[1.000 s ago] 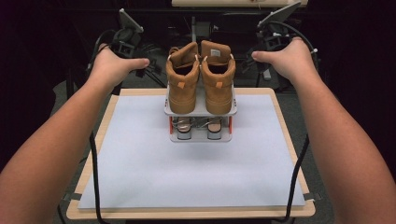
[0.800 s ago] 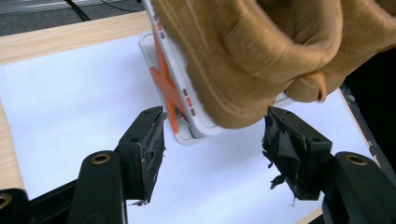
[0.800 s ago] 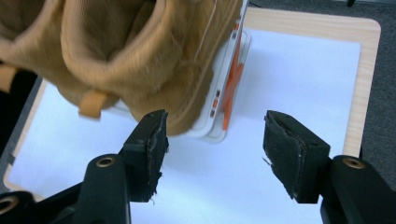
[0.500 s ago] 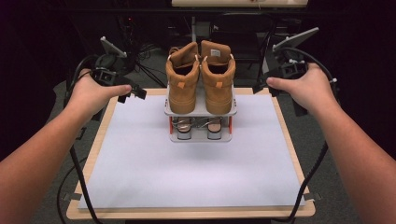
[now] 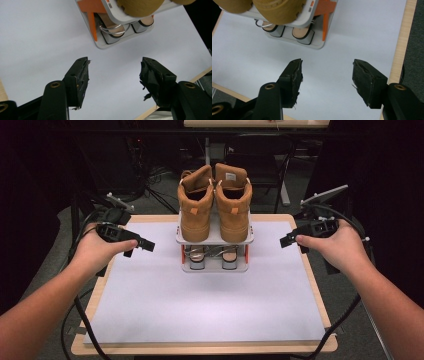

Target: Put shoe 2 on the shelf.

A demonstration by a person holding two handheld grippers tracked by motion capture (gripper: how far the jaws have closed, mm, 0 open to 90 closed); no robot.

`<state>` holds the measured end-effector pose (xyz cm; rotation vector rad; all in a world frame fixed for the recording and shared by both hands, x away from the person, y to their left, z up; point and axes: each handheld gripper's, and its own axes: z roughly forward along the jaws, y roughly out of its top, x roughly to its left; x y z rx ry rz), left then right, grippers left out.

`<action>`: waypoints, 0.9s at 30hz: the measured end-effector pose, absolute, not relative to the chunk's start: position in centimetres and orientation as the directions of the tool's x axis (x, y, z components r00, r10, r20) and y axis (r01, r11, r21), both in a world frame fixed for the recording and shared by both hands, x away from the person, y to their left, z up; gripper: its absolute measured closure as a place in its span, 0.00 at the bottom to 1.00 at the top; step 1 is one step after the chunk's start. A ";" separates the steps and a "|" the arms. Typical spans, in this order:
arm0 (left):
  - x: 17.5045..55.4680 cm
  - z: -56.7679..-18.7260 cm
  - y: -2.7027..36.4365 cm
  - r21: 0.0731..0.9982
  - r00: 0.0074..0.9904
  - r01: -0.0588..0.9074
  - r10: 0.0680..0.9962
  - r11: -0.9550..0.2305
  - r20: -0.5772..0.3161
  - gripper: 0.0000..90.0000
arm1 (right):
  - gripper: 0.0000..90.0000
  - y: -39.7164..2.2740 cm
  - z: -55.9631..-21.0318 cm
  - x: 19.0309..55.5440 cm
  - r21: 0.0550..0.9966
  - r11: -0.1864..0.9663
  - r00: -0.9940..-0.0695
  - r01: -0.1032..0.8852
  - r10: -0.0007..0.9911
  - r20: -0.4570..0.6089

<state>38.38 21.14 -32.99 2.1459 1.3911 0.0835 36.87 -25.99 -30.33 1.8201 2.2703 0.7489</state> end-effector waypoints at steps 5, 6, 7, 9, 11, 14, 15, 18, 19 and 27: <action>37.0 -36.0 21.0 0.490 0.472 0.813 0.849 -0.315 -0.239 0.44 | 0.45 -26.3 -33.2 35.4 0.466 0.164 -0.285 0.870 0.937 0.203; 36.8 -36.5 21.0 0.488 0.479 0.811 0.846 -0.323 -0.236 0.44 | 0.45 -26.3 -33.8 35.2 0.460 0.167 -0.291 0.872 0.932 0.214; 36.5 -37.0 20.8 0.486 0.482 0.810 0.845 -0.328 -0.233 0.44 | 0.45 -26.2 -34.5 35.0 0.455 0.168 -0.291 0.875 0.932 0.215; 36.3 -37.6 20.7 0.479 0.486 0.810 0.845 -0.339 -0.224 0.44 | 0.45 -26.1 -35.2 34.9 0.456 0.170 -0.293 0.874 0.932 0.215; 35.8 -38.8 20.6 0.465 0.494 0.809 0.843 -0.358 -0.211 0.45 | 0.45 -25.8 -36.6 34.5 0.457 0.186 -0.302 0.870 0.934 0.193; 35.4 -40.6 20.6 0.443 0.491 0.822 0.840 -0.358 -0.232 0.45 | 0.45 -25.5 -39.1 33.8 0.437 0.187 -0.313 0.880 0.920 0.237; 35.2 -41.1 20.6 0.441 0.493 0.821 0.840 -0.363 -0.226 0.45 | 0.45 -25.5 -39.1 33.8 0.437 0.187 -0.313 0.880 0.920 0.237; 34.9 -42.9 20.9 0.440 0.493 0.819 0.843 -0.367 -0.214 0.45 | 0.45 -25.4 -41.2 33.4 0.438 0.187 -0.318 0.879 0.915 0.248; 34.9 -42.9 20.9 0.440 0.493 0.819 0.843 -0.367 -0.214 0.45 | 0.45 -25.4 -41.2 33.4 0.438 0.187 -0.318 0.879 0.915 0.248; 34.3 -47.0 22.1 0.463 0.458 0.830 0.855 -0.313 -0.244 0.45 | 0.45 -24.5 -44.6 32.6 0.447 0.224 -0.342 0.866 0.917 0.204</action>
